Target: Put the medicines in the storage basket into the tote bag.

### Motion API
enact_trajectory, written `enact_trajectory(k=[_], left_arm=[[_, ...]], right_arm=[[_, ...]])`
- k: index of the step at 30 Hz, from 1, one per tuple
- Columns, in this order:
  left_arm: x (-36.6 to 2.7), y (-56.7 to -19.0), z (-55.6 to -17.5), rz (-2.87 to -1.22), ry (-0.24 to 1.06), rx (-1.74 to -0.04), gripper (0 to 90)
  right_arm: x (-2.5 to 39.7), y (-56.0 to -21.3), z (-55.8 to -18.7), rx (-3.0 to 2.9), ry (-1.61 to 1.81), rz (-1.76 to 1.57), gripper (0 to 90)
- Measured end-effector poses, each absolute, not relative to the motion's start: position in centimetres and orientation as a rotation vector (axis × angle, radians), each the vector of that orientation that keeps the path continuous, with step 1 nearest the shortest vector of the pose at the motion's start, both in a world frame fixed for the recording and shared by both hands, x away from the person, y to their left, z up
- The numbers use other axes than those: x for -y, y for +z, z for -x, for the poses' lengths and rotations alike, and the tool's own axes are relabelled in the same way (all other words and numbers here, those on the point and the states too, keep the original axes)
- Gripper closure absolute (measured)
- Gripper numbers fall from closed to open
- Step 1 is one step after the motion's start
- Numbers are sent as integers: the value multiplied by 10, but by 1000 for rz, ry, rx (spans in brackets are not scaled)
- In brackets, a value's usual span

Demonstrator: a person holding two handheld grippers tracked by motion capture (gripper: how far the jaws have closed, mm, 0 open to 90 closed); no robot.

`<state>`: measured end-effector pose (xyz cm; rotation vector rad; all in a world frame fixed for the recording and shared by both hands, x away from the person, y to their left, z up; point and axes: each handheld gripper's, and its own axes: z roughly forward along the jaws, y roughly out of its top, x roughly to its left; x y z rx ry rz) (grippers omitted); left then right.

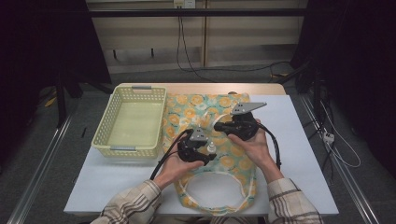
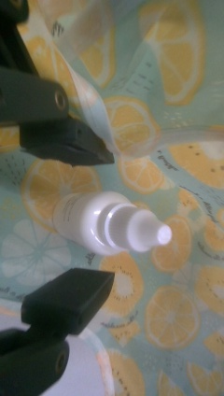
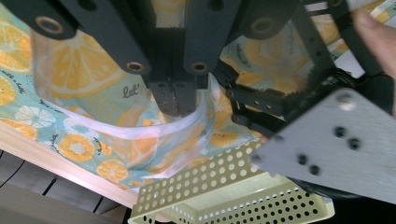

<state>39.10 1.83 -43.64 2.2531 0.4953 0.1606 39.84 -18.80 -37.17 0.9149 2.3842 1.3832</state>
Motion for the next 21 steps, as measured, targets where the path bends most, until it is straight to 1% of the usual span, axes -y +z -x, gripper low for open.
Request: enact_trajectory(k=[2, 4, 7, 8, 11, 12, 13, 14, 16, 19, 21], left_arm=[[-20, -432, -388, -2256, 178, -495, 297], [-23, -427, -384, -2244, 169, -469, 258], [-25, -420, -377, -2240, 176, -448, 231], [-26, -418, -375, -2241, 171, -438, 207], [-26, -412, -367, -2225, 182, -433, 174], [-26, -410, -365, -2220, 200, -443, 149], [-26, -408, -362, -2220, 203, -447, 104], [-26, -406, -360, -2219, 199, -446, 85], [-29, -404, -356, -2219, 216, -422, 88], [-36, -405, -353, -2233, 184, -429, 94], [-41, -409, -352, -2225, 172, -438, 117]], right_arm=[[188, -372, -399, -2383, 1382, -917, 900], [188, -371, -399, -2381, 1386, -921, 900], [189, -371, -400, -2377, 1399, -925, 900], [190, -372, -401, -2379, 1399, -928, 900], [191, -373, -403, -2378, 1396, -940, 900], [191, -374, -403, -2380, 1393, -939, 900], [191, -374, -403, -2380, 1393, -940, 900], [191, -375, -404, -2380, 1394, -946, 900], [191, -376, -405, -2381, 1394, -952, 900], [190, -377, -405, -2383, 1390, -952, 900], [190, -377, -404, -2383, 1391, -949, 900]])
